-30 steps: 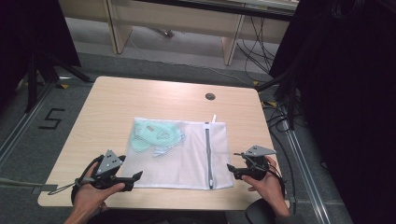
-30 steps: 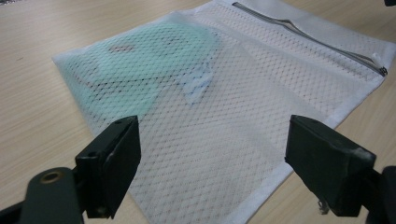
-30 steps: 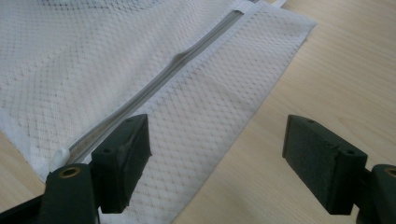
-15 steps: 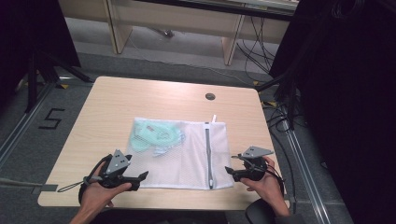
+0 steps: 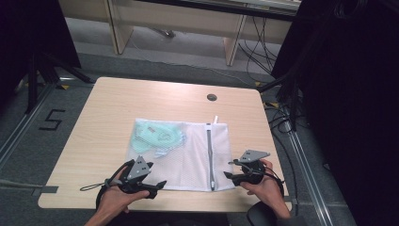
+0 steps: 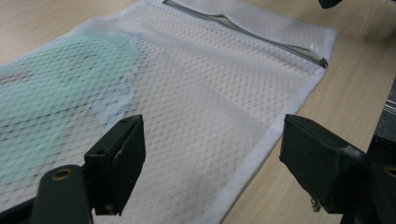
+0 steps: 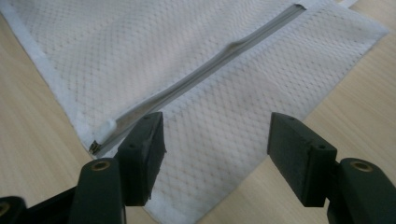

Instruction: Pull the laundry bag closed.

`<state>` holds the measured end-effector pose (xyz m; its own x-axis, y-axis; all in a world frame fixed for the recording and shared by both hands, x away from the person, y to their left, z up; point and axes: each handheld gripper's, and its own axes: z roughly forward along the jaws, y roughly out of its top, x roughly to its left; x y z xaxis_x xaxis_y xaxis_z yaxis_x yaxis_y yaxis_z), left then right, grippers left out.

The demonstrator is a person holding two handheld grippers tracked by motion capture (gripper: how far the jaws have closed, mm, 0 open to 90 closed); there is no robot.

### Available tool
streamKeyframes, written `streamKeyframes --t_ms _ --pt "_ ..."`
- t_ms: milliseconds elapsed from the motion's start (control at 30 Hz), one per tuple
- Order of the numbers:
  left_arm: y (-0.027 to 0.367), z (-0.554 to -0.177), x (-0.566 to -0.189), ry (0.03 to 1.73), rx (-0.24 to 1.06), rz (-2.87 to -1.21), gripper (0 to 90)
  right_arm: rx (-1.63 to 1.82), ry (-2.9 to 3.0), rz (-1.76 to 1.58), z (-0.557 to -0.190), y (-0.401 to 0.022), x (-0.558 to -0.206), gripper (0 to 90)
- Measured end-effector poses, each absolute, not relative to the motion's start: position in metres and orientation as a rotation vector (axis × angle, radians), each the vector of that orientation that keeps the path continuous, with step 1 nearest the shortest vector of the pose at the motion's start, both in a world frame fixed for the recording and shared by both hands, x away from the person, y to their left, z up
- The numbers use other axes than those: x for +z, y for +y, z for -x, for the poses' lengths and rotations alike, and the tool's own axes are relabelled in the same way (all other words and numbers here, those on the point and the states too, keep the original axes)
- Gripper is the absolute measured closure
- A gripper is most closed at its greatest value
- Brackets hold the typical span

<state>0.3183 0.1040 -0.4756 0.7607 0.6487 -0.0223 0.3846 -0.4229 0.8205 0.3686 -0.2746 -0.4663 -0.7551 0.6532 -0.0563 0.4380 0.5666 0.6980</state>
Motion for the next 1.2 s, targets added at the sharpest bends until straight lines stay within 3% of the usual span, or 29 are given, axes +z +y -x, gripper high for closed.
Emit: streamKeyframes --t_ms 200,433,1200 --pt "0.095 -0.321 -0.479 0.772 0.293 -2.027 24.4 0.972 2.538 -0.844 -0.366 -0.269 -0.466 41.1" --pt "0.086 -0.324 -0.483 0.692 0.304 -2.094 24.6 0.952 2.617 -0.765 -0.364 -0.262 -0.467 44.2" --pt "0.063 -0.326 -0.497 0.668 0.263 -2.108 23.0 0.923 2.800 -0.593 -0.359 -0.238 -0.472 49.8"
